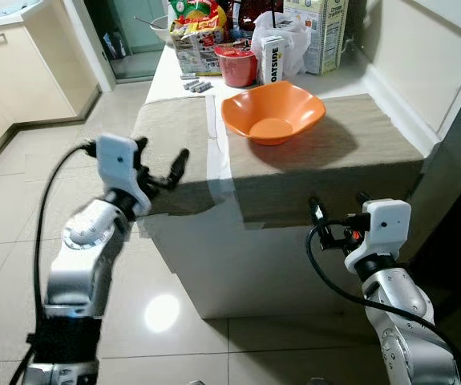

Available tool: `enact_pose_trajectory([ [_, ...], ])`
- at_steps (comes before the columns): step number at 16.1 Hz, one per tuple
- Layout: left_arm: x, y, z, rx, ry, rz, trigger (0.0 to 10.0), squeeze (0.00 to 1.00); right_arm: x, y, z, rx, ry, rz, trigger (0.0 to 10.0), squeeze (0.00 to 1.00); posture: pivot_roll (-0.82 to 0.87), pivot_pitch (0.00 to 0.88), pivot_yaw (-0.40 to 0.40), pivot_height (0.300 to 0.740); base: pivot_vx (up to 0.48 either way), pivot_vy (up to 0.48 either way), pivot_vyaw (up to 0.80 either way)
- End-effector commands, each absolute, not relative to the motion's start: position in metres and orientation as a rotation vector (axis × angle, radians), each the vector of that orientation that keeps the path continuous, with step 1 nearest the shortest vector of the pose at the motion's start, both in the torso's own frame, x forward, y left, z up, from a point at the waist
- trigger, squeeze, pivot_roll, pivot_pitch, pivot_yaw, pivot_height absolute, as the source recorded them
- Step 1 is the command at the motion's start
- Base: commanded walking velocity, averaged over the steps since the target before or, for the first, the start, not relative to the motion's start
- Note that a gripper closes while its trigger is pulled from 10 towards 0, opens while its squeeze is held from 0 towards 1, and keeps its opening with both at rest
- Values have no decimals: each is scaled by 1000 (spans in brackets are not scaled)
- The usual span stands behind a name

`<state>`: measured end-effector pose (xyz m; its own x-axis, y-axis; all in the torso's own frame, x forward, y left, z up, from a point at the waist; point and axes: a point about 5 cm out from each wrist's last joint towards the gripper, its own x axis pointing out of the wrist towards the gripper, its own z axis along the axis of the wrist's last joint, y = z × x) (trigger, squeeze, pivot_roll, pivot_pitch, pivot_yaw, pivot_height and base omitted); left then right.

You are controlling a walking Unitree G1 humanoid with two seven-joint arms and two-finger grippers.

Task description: Setting the table

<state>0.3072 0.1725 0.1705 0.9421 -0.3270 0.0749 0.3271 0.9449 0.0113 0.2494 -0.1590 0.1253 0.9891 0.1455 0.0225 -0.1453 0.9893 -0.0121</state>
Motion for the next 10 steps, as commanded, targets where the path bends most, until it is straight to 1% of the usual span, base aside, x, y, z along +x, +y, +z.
enact_pose_trajectory([
  [1, 306, 176, 175, 9, -93, -315, 10000, 0, 251, -153, 127, -21, -35, 172, 10000, 0, -186, 0, 136, 736, 0, 0, 0],
  [4, 316, 176, 178, 70, -108, -331, 10000, 0, 253, -149, 126, -26, -39, 196, 10000, 0, -182, 0, 132, 736, 426, 0, 0],
  [10, 322, 167, 187, 143, -116, -417, 10000, 0, 254, -144, 126, -43, -50, 210, 10000, 0, -186, 0, 143, 736, 465, 0, 0],
])
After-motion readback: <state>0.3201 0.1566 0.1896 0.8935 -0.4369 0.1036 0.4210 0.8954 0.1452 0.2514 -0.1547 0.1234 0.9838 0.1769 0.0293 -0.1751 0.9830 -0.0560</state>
